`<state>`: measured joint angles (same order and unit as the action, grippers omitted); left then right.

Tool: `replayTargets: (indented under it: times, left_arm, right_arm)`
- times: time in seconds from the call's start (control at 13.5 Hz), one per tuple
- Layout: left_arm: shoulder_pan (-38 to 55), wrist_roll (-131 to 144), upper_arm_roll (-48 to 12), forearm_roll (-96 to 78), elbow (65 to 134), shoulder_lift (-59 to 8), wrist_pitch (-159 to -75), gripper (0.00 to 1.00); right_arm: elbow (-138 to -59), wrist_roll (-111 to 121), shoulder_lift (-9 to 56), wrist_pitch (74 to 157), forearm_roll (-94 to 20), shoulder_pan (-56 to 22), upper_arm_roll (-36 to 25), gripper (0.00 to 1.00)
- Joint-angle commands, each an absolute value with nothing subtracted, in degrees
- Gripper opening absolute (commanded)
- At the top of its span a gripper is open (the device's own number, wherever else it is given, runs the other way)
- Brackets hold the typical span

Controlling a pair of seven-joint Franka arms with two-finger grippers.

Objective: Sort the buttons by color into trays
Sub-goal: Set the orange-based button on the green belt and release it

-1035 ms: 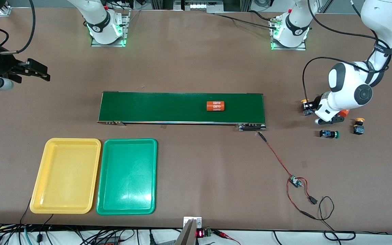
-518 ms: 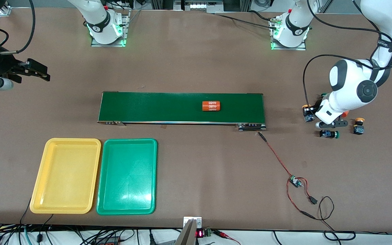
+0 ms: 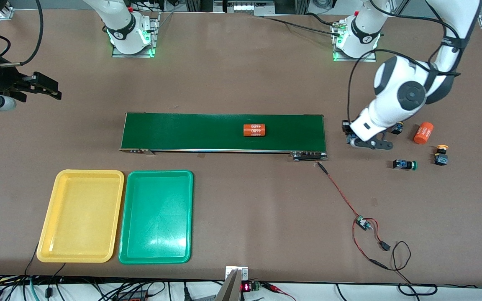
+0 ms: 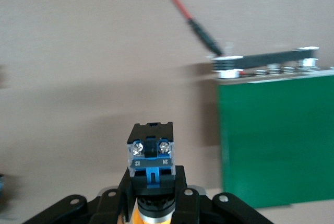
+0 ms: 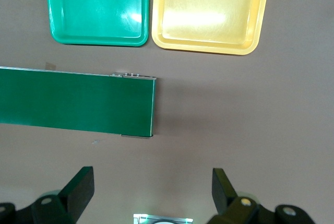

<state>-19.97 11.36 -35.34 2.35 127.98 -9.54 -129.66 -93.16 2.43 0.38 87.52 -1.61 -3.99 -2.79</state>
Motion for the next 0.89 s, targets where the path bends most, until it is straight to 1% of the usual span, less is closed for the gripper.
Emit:
replayTargets:
  times: [0.0, 0.07, 0.3, 0.44, 0.67, 0.81]
  left_arm:
    - [-19.95, 16.41, -40.85, 1.67, 126.04, -9.57, -128.23, 0.00]
    - [-18.65, 19.65, -42.61, 1.67, 124.56, -11.06, -128.32, 0.00]
    - [-15.21, 23.81, -42.63, 1.76, 121.91, -14.58, -128.49, 0.00]
    - [-15.12, 23.82, -42.45, 2.54, 120.06, -18.18, -128.58, 0.00]
    - [-15.03, 26.18, -42.45, 7.37, 119.18, -21.70, -128.58, 0.01]
    - [-14.85, 27.50, -42.45, 9.22, 118.22, -24.16, -128.58, 0.02]
  right_arm:
    - [-92.90, 1.93, 0.61, 87.28, -1.76, -3.52, -2.72, 1.00]
    - [-92.90, 2.02, 0.62, 87.19, -1.67, -3.43, -2.72, 1.00]
    - [-93.16, 2.11, 1.23, 87.27, -1.49, -3.16, -2.99, 1.00]
    - [-93.51, 2.11, 1.41, 87.19, -1.15, -3.08, -3.25, 1.00]
    - [-94.39, 2.02, 1.23, 87.36, -1.05, -1.68, -3.25, 1.00]
    - [-96.58, 1.93, 0.44, 87.71, -1.05, -0.27, -3.25, 1.00]
